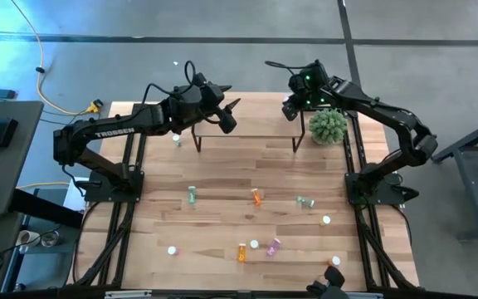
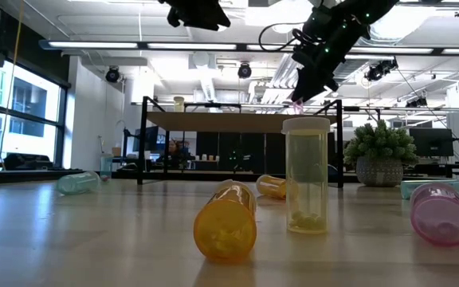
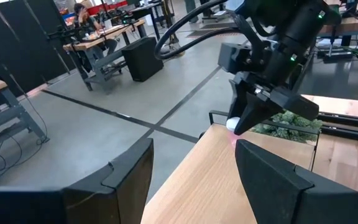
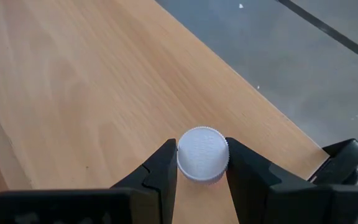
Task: Pick and place medicine bottles onto shelf by color
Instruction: Put the top pink pill bottle on the shelf
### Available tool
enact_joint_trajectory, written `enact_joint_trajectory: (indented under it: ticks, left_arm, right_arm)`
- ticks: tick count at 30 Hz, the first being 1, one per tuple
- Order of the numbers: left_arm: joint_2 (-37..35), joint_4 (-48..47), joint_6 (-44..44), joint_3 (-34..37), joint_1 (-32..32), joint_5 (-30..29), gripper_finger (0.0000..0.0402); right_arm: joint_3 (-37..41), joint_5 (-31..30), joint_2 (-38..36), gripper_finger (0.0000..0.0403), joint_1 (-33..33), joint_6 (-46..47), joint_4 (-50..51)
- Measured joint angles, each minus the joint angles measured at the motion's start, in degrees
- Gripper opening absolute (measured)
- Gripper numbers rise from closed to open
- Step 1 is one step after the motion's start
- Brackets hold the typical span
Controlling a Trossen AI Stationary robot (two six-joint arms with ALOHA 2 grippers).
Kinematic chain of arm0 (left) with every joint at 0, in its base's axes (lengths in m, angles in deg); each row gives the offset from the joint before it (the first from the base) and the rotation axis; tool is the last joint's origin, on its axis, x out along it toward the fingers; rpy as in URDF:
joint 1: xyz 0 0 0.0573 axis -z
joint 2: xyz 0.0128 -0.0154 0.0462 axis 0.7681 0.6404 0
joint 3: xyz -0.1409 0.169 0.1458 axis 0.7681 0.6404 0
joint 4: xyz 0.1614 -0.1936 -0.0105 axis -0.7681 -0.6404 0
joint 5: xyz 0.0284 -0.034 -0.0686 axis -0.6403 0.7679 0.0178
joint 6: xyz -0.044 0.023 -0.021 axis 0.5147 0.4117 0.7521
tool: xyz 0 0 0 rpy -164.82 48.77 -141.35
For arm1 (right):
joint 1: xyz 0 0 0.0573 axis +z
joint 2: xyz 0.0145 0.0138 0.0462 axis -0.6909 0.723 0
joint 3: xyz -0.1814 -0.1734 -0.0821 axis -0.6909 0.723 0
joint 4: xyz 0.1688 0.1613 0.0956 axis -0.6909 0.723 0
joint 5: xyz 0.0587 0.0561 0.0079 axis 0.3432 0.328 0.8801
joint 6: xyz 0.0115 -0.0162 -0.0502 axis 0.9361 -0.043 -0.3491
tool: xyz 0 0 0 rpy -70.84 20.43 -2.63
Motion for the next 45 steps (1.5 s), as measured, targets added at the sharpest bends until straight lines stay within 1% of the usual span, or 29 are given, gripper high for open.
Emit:
enact_joint_trajectory:
  ticks: [3, 6, 25, 28, 32, 36, 42, 45]
  left_arm:
    - [0.0, -0.01, 0.0, 0.0, -0.02, 0.0, 0.0218]
    - [0.0, -0.01, 0.0, 0.0, 0.0, 0.0, 0.0217]
    - [0.02, -0.13, -0.02, 0.0, 0.0, 0.0, 0.0218]
    - [0.02, -0.28, -0.02, 0.0, -0.01, 0.02, 0.0217]
    - [0.02, -0.44, -0.02, 0.0, 0.0, 0.04, 0.0216]
    - [0.02, -0.68, 0.0, 0.0, 0.0, 0.04, 0.0218]
    - [0.02, -2.04, 0.0, 0.0, -0.02, 0.04, 0.0216]
    - [0.02, -2.19, 0.0, 0.0, 0.0, 0.04, 0.0217]
  right_arm:
    - [0.0, -0.21, 0.02, 0.0104, -0.02, 0.0, 0.13]
    - [0.0, -1.84, 0.02, 0.0104, -0.01, -0.02, 0.0]
    - [-0.05, -2.25, 1.09, 0.0104, 0.09, 0.17, -0.11]
    - [-0.09, -2.27, 1.07, 0.0104, 0.09, 1.29, 0.16]
    - [-0.09, -2.28, 1.07, 0.0118, 0.09, 1.51, 0.28]
    - [-0.06, -3.23, 1.12, 0.0137, 0.11, 1.55, 1.05]
    - [0.07, -3.23, 1.2, 0.017, 0.11, 1.54, 0.93]
    - [0.07, -3.19, 1.06, 0.018, 0.11, 1.53, 0.84]
